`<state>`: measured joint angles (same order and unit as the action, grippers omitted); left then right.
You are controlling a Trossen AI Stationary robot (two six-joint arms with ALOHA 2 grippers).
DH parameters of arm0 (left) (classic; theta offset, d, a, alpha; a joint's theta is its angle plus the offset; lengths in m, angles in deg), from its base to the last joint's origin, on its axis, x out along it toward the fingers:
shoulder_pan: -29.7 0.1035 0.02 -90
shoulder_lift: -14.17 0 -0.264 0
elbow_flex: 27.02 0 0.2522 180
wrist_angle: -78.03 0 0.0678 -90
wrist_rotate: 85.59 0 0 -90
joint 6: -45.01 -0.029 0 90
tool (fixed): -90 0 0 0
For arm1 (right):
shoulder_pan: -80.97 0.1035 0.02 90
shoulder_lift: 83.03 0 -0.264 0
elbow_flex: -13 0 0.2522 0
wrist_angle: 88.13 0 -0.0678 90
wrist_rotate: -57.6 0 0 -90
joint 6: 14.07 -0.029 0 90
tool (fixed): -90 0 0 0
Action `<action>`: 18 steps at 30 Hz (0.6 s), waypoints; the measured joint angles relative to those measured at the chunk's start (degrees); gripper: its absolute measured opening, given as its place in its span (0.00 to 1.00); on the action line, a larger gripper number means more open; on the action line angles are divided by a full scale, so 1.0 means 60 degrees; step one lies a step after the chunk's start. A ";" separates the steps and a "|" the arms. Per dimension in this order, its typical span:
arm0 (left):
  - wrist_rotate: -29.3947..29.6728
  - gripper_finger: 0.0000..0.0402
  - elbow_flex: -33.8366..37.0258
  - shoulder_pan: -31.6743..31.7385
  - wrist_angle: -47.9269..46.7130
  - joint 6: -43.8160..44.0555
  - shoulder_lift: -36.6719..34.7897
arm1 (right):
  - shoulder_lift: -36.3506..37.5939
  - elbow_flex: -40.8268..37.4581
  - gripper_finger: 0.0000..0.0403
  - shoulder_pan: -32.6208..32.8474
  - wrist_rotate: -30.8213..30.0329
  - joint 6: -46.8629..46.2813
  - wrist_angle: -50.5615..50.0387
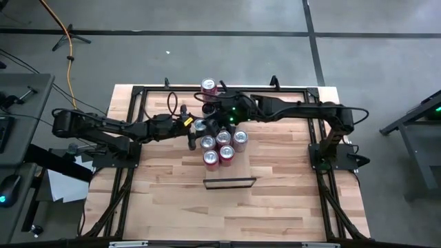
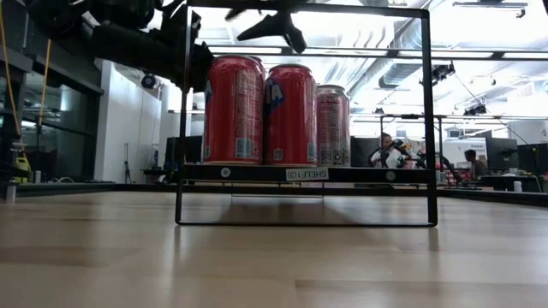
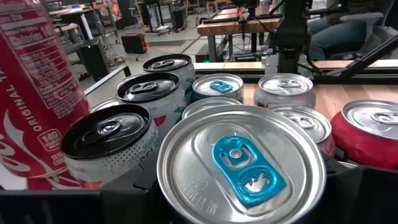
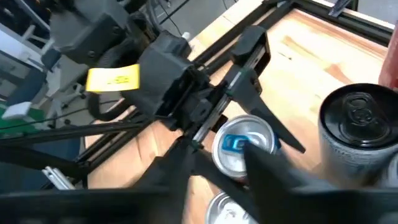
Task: Place canned beverage on shelf
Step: Put the blue soda can on the shelf aligned with the other blue soda can
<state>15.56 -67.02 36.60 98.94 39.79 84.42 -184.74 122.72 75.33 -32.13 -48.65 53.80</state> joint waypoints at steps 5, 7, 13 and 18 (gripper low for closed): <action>-0.0195 0.46 0.0000 0.0000 -0.0003 0.0001 0.0198 | -0.0230 0.0000 0.05 -0.0068 0.0305 -0.0017 0.0000; -0.0210 0.46 0.0000 0.0014 0.0002 0.0006 0.0245 | -0.0267 -0.0005 0.07 -0.0061 0.0328 -0.0194 -0.0080; -0.0213 0.46 -0.0011 0.0036 0.0102 -0.0043 0.0337 | -0.0459 -0.0204 0.02 -0.0057 0.0321 -0.0239 -0.0086; -0.0209 0.46 -0.0010 0.0036 0.0103 -0.0072 0.0337 | -0.0685 -0.0193 0.01 -0.0057 0.0244 -0.0268 0.0131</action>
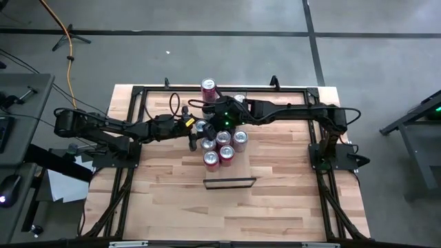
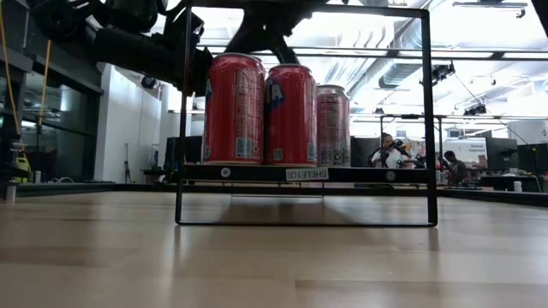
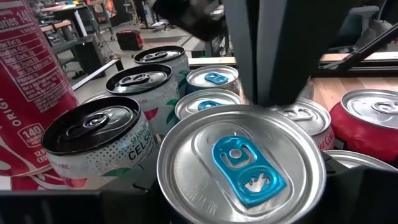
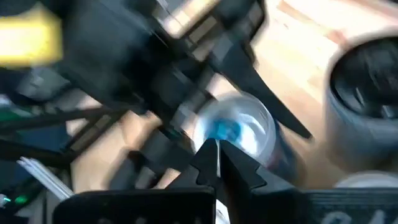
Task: Place canned beverage on shelf
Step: Put the blue soda can on the shelf aligned with the other blue soda can
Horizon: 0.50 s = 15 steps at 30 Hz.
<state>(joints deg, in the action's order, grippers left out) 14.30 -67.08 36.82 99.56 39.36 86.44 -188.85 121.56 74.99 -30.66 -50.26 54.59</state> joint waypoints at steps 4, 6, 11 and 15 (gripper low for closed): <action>-0.0056 0.46 0.0003 0.0011 -0.0018 0.0000 0.0000 | -0.0187 -0.0015 0.00 -0.0002 -0.0022 -0.0072 0.0066; -0.0065 0.46 -0.0001 0.0019 -0.0025 0.0004 0.0000 | -0.0236 -0.0011 0.00 0.0000 -0.0030 -0.0094 0.0097; -0.0065 0.46 0.0003 0.0093 -0.0053 0.0034 0.0007 | -0.0356 -0.0004 0.00 0.0000 -0.0206 -0.0177 0.0090; -0.0146 0.46 0.0003 0.0142 -0.0065 0.0054 0.0011 | -0.0431 0.0025 0.00 0.0000 -0.0345 -0.0172 -0.0037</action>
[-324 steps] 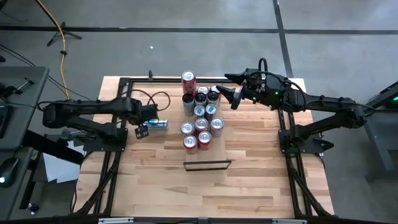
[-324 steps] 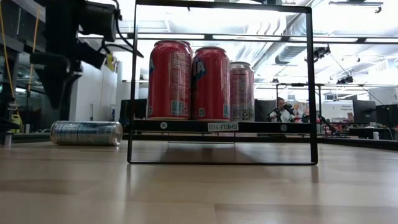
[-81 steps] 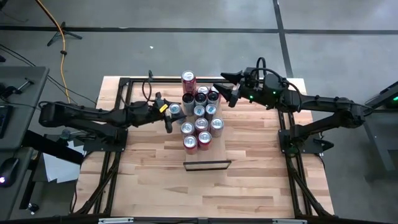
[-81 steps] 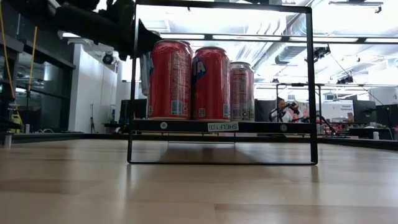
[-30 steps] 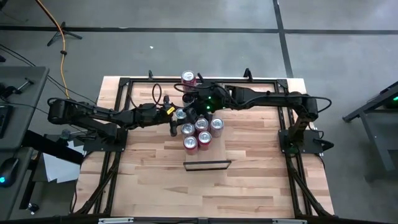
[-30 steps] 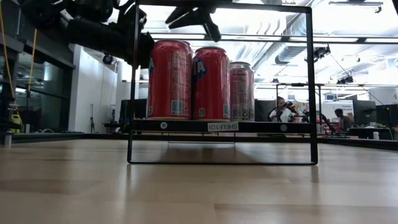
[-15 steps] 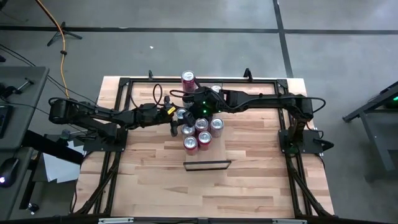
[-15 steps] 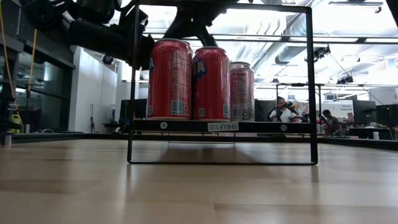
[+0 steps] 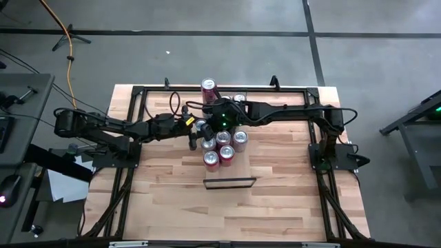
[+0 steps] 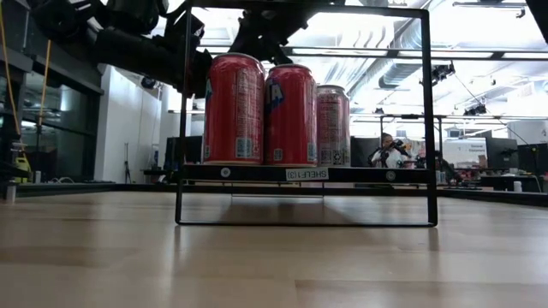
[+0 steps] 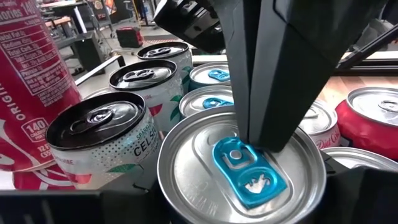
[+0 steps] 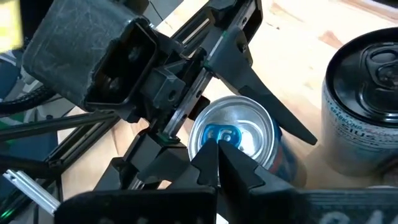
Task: Place canned beverage on shelf
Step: Put the blue soda can on the shelf aligned with the other blue soda can
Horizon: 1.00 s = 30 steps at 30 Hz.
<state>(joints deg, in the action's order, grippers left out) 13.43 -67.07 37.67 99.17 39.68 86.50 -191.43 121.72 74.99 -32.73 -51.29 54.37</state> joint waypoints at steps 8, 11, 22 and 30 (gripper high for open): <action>-0.0023 0.46 0.0007 0.0135 0.0048 -0.0011 0.0004 | -0.0083 0.0011 0.00 0.0000 -0.0122 0.0027 -0.0063; 0.0052 0.46 0.0018 0.0161 0.0105 0.0018 0.0011 | -0.0089 0.0009 0.00 -0.0003 -0.0165 0.0027 -0.0069; 0.0100 0.46 0.0021 0.0197 0.0137 -0.0063 -0.0012 | -0.0096 0.0055 0.00 -0.0004 -0.0424 0.0239 -0.0046; 0.0283 0.46 0.0018 0.0193 -0.0861 -0.0177 -0.0964 | -0.0168 0.1091 0.00 -0.0078 -0.0579 0.1217 -0.0325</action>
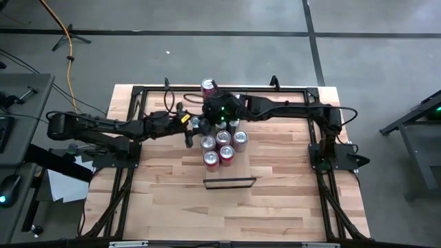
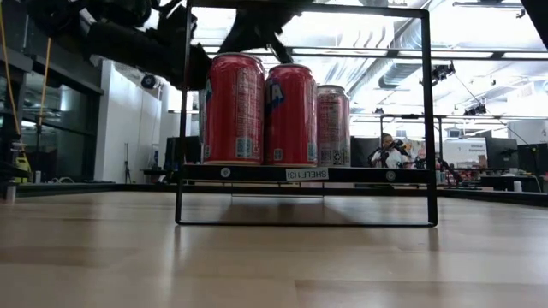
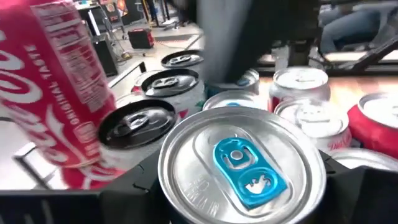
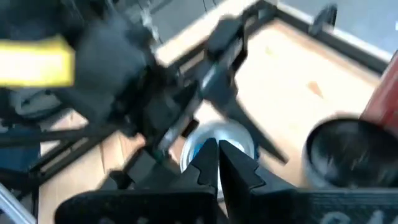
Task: Place canned beverage on shelf
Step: Put the blue soda can on the shelf aligned with the other blue soda can
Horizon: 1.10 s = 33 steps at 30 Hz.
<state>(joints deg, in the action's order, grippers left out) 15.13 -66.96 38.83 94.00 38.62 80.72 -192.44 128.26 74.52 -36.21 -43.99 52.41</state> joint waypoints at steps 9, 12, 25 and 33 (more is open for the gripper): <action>0.0496 0.46 -0.0004 0.0004 -0.1434 -0.0508 -0.1267 | 0.0018 0.1441 0.00 -0.0284 0.0197 0.1233 -0.0621; 0.0495 0.46 -0.0312 0.0004 -0.1763 -0.0248 -0.1423 | 0.0034 0.2128 0.02 -0.0414 0.0659 0.1604 -0.1525; 0.0598 0.46 -0.5424 0.0004 -0.7238 0.0072 0.0648 | 0.0090 0.5603 0.61 -0.0869 0.0865 0.2024 -0.7110; 0.0609 0.46 -0.8160 0.0029 -0.8656 0.0155 0.2202 | 0.0423 0.5116 0.92 -0.1065 0.0944 -0.0186 -0.7231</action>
<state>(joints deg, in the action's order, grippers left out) 18.78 -115.92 39.00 42.07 39.55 93.93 -189.90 158.96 68.13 -30.54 -45.11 9.03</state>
